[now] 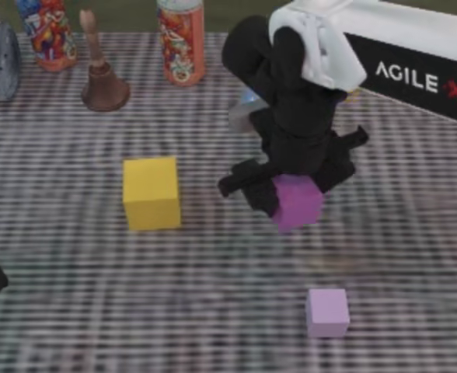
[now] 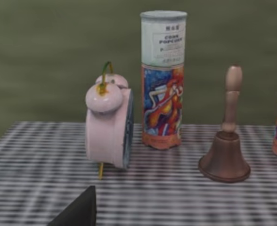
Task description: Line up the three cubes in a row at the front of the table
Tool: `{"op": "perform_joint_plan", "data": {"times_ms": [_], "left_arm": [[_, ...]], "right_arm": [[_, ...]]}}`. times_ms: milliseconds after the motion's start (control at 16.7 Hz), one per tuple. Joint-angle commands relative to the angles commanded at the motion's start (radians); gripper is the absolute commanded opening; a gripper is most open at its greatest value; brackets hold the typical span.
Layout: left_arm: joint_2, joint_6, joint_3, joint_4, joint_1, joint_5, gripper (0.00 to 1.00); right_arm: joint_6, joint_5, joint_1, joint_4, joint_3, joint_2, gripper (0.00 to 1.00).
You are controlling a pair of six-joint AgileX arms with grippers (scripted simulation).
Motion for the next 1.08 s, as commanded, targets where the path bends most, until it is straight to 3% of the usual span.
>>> {"op": "perform_joint_plan", "data": {"times_ms": [300, 480, 660, 1080], "left_arm": [[0.0, 0.0, 0.0, 0.0, 0.0, 0.0, 1.0], [0.0, 0.0, 0.0, 0.0, 0.0, 0.0, 1.0], [0.0, 0.0, 0.0, 0.0, 0.0, 0.0, 1.0], [0.0, 0.0, 0.0, 0.0, 0.0, 0.0, 1.0]], "right_arm": [[0.425, 0.005, 0.142, 0.049, -0.215, -0.148, 0.0], [0.586, 0.009, 0.205, 0.079, -0.314, -0.226, 0.0], [0.65, 0.012, 0.234, 0.096, -0.36, -0.268, 0.0], [0.653, 0.011, 0.229, 0.136, -0.389, -0.253, 0.0]]}}
